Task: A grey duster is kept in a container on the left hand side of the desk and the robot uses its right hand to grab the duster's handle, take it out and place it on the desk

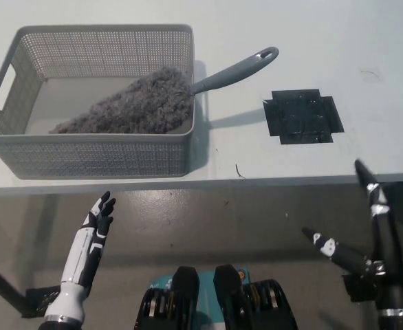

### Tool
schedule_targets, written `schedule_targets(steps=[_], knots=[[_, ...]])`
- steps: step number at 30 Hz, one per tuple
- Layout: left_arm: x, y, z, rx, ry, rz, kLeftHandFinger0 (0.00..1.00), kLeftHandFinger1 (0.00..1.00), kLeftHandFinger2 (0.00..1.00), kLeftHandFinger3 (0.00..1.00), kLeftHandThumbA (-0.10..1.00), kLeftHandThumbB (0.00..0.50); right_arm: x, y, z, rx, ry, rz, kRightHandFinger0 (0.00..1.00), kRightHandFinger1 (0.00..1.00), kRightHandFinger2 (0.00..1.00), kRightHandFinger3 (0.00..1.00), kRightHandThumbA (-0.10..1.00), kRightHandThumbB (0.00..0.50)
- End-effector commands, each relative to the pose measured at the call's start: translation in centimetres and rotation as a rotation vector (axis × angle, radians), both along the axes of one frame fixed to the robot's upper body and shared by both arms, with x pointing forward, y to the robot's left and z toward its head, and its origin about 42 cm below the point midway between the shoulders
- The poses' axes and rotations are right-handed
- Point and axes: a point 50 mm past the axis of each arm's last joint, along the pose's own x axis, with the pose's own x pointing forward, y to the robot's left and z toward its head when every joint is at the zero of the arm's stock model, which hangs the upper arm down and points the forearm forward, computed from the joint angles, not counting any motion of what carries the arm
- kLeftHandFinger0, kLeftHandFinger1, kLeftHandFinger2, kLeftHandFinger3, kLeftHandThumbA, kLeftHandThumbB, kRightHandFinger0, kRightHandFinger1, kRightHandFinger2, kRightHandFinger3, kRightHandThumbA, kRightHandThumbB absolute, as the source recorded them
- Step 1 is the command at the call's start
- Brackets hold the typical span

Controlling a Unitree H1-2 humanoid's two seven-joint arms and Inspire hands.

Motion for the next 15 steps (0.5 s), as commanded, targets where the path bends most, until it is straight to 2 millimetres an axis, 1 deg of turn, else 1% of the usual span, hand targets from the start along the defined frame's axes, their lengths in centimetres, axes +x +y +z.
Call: schedule_targets(steps=[1, 2, 3, 4, 5, 6, 7, 8, 9, 10, 11, 13, 15], knots=[[0.8, 0.6, 1.8, 0.033, -0.129, -0.001, 1.00, 1.00, 1.00, 1.00, 1.00, 0.000, 0.0, 2.2, 13.1, -0.437, -0.324, -0.164, 1.00, 1.00, 1.00, 1.00, 1.00, 0.369], [0.8, 0.5, 1.7, 0.034, -0.127, -0.003, 1.00, 1.00, 1.00, 1.00, 1.00, 0.000, 0.4, 2.6, 14.0, -0.471, -0.344, -0.171, 1.00, 1.00, 1.00, 1.00, 1.00, 0.381], [0.8, 0.4, 1.7, 0.036, -0.128, -0.001, 1.00, 1.00, 1.00, 1.00, 1.00, 0.000, 0.7, 3.0, 14.7, -0.493, -0.349, -0.172, 1.00, 1.00, 1.00, 1.00, 1.00, 0.407], [0.8, 0.4, 1.7, 0.039, -0.131, 0.001, 1.00, 1.00, 1.00, 1.00, 1.00, 0.000, 1.0, 3.3, 15.3, -0.509, -0.352, -0.172, 1.00, 1.00, 1.00, 1.00, 1.00, 0.410], [0.8, 0.3, 1.9, 0.040, -0.133, 0.003, 1.00, 1.00, 1.00, 1.00, 1.00, 0.012, 1.6, 4.2, 16.6, -0.553, -0.369, -0.170, 1.00, 1.00, 1.00, 1.00, 0.98, 0.435], [0.8, 0.4, 2.1, 0.039, -0.130, 0.000, 1.00, 1.00, 1.00, 1.00, 1.00, 0.013, 2.5, 5.1, 17.9, -0.589, -0.384, -0.161, 1.00, 1.00, 1.00, 1.00, 0.96, 0.443], [0.9, 0.4, 2.1, 0.038, -0.129, -0.001, 1.00, 1.00, 1.00, 1.00, 1.00, 0.013, 2.8, 5.4, 18.4, -0.601, -0.387, -0.159, 1.00, 1.00, 1.00, 1.00, 0.96, 0.444], [0.9, 0.4, 2.1, 0.044, -0.132, -0.005, 1.00, 1.00, 1.00, 1.00, 1.00, 0.001, 3.5, 5.9, 19.1, -0.618, -0.389, -0.151, 1.00, 1.00, 1.00, 1.00, 0.91, 0.450], [1.0, 0.4, 2.1, 0.047, -0.132, -0.007, 1.00, 1.00, 1.00, 1.00, 1.00, 0.000, 4.1, 6.3, 19.7, -0.633, -0.391, -0.148, 1.00, 1.00, 1.00, 1.00, 0.90, 0.451], [1.0, 0.4, 2.1, 0.043, -0.129, -0.012, 1.00, 1.00, 1.00, 1.00, 1.00, 0.000, 4.8, 6.8, 20.4, -0.662, -0.395, -0.149, 1.00, 1.00, 1.00, 1.00, 0.89, 0.453], [0.8, 0.3, 2.1, 0.032, -0.117, -0.023, 1.00, 1.00, 1.00, 1.00, 1.00, 0.013, 5.9, 7.4, 21.1, -0.706, -0.393, -0.155, 1.00, 1.00, 1.00, 1.00, 0.90, 0.456], [0.6, 0.1, 2.2, 0.026, -0.119, -0.034, 1.00, 1.00, 1.00, 1.00, 1.00, 0.001, 7.1, 8.2, 21.9, -0.737, -0.382, -0.157, 1.00, 1.00, 1.00, 1.00, 0.89, 0.468], [0.3, -0.1, 2.0, 0.032, -0.130, -0.044, 1.00, 1.00, 1.00, 1.00, 1.00, 0.000, 9.2, 9.4, 22.9, -0.778, -0.369, -0.160, 1.00, 1.00, 1.00, 1.00, 0.89, 0.475]])
